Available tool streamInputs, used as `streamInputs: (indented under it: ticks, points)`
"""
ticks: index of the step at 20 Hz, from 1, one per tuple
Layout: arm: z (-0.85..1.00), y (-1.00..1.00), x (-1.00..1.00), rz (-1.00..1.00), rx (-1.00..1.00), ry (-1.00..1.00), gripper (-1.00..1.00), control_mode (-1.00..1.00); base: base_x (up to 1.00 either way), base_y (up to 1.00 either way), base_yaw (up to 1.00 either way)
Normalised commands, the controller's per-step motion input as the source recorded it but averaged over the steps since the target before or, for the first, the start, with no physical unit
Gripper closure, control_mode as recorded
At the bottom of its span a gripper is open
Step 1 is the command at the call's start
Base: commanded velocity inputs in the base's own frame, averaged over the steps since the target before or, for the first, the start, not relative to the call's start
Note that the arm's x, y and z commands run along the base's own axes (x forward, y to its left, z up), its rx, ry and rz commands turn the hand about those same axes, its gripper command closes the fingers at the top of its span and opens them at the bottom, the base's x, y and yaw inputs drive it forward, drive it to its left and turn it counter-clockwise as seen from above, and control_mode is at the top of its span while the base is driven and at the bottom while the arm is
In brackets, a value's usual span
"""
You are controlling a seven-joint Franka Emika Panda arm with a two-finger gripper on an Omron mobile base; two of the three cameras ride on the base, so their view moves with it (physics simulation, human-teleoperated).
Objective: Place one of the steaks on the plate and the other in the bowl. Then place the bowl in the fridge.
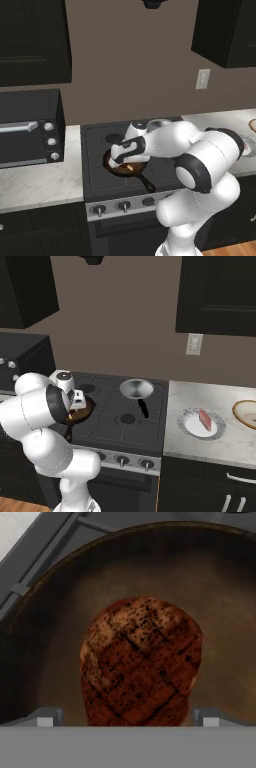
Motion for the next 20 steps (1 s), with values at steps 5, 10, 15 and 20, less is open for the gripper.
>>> streamInputs:
  ticks: [5,10,15,20]
  points:
    - [-0.31,0.05,0.04,0.02,-0.01,0.0,-1.0,-1.0,0.0,0.0,0.0]
    - [-0.3,0.0,0.04,0.04,-0.01,0.0,1.0,-1.0,0.0,0.0,0.0]
    - [0.0,0.0,0.04,0.01,0.0,-0.05,1.0,-1.0,0.0,0.0,0.0]
    - [0.15,-0.14,-0.27,0.0,0.0,-0.24,1.0,-1.0,0.0,0.0,0.0]
